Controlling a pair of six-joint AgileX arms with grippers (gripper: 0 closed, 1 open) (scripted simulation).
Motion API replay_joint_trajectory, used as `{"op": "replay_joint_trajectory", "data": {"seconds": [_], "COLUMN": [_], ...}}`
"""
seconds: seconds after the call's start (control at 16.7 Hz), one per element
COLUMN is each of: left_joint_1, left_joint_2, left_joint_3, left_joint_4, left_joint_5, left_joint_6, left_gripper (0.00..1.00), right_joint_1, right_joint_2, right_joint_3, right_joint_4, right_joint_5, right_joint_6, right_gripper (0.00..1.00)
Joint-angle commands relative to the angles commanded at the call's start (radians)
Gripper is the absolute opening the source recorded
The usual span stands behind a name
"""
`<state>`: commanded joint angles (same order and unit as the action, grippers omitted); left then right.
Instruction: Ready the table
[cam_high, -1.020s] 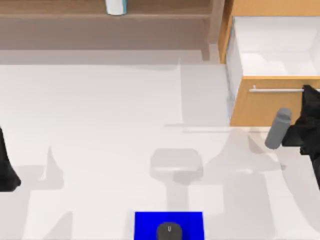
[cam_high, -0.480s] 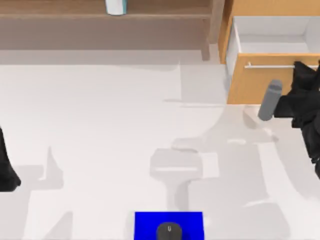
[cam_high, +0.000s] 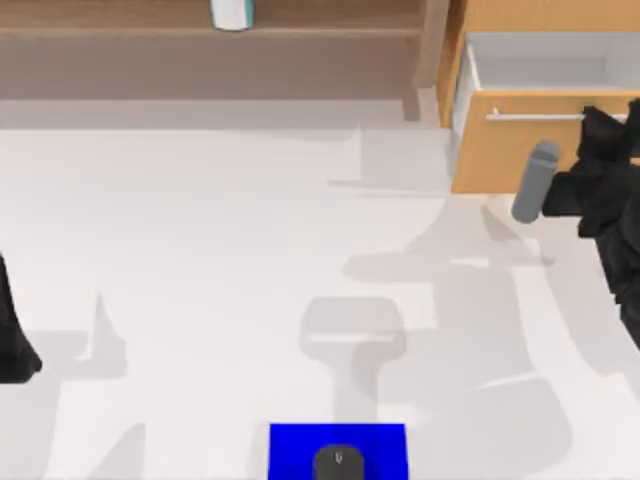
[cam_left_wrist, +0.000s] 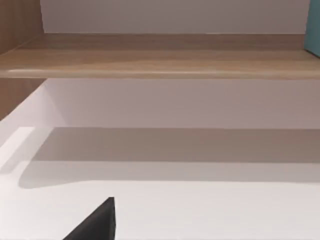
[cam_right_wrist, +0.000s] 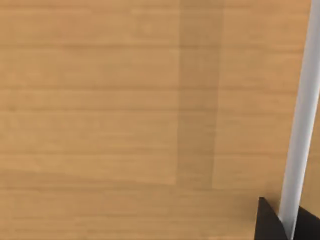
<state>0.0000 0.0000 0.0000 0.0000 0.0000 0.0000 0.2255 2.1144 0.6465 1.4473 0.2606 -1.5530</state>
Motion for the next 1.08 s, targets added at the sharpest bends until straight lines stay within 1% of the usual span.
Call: {"op": "replay_joint_trajectory", "data": {"seconds": [0.3,0.72,1.08], "left_joint_1": [0.0,0.0,0.0], "left_joint_2": [0.0,0.0,0.0], "left_joint_3": [0.0,0.0,0.0], "left_joint_4": [0.0,0.0,0.0], "left_joint_5": [0.0,0.0,0.0], "left_joint_6": [0.0,0.0,0.0], "left_gripper": [1.0,1.0,1.0], "right_joint_1": [-0.025,-0.032,-0.052], "right_joint_2": [0.058,0.07,0.155], "right_joint_3": [0.157,0.183,0.385], "right_joint_4": [-0.092,-0.112,-0.216], "right_joint_5": [-0.03,-0.029,-0.053], "right_joint_6": [0.001,0.005,-0.006], "right_gripper": [0.0,0.0,0.0]}}
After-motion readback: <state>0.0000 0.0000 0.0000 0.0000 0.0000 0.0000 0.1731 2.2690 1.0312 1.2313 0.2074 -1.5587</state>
